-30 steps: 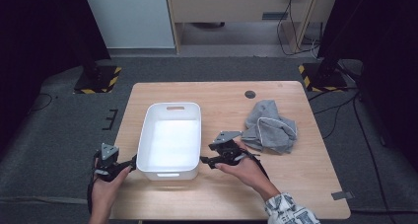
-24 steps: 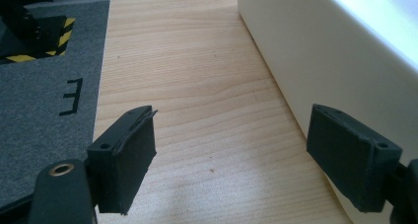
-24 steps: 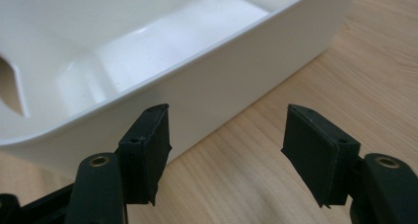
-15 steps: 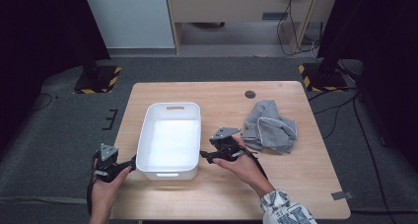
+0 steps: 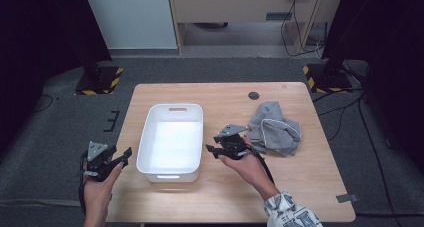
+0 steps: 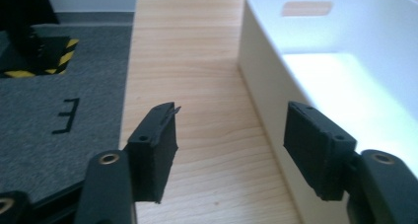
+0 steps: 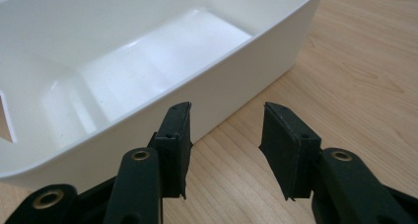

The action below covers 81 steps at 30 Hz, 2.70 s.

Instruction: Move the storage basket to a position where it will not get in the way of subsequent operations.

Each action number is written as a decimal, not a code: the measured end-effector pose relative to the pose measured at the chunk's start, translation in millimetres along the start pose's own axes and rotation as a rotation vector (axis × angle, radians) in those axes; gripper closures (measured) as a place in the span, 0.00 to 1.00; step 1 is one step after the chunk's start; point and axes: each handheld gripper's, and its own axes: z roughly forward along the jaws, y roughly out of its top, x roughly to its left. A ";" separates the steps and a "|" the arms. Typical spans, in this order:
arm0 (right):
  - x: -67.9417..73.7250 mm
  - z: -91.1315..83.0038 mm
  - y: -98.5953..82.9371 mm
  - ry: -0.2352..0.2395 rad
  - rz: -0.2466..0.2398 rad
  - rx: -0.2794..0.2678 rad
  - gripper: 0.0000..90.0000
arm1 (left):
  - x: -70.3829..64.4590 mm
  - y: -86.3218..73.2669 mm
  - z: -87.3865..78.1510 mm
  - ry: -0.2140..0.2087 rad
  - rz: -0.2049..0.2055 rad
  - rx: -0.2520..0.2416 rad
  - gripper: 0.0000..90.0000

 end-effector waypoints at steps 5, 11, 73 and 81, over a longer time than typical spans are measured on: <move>2.3 -6.3 6.0 -0.004 0.026 -0.012 0.64 | -12.3 10.7 -1.7 -0.038 0.012 -0.013 0.48; 8.7 -5.6 13.1 0.013 0.036 -0.018 0.60 | -24.6 19.5 15.5 -0.040 0.029 0.028 0.52; 67.1 87.7 51.2 0.057 0.102 0.047 0.52 | 49.6 21.9 46.8 -0.025 0.040 0.148 0.84; 71.3 91.2 52.4 0.057 0.098 0.048 0.50 | 56.4 23.2 48.6 -0.021 0.046 0.138 0.83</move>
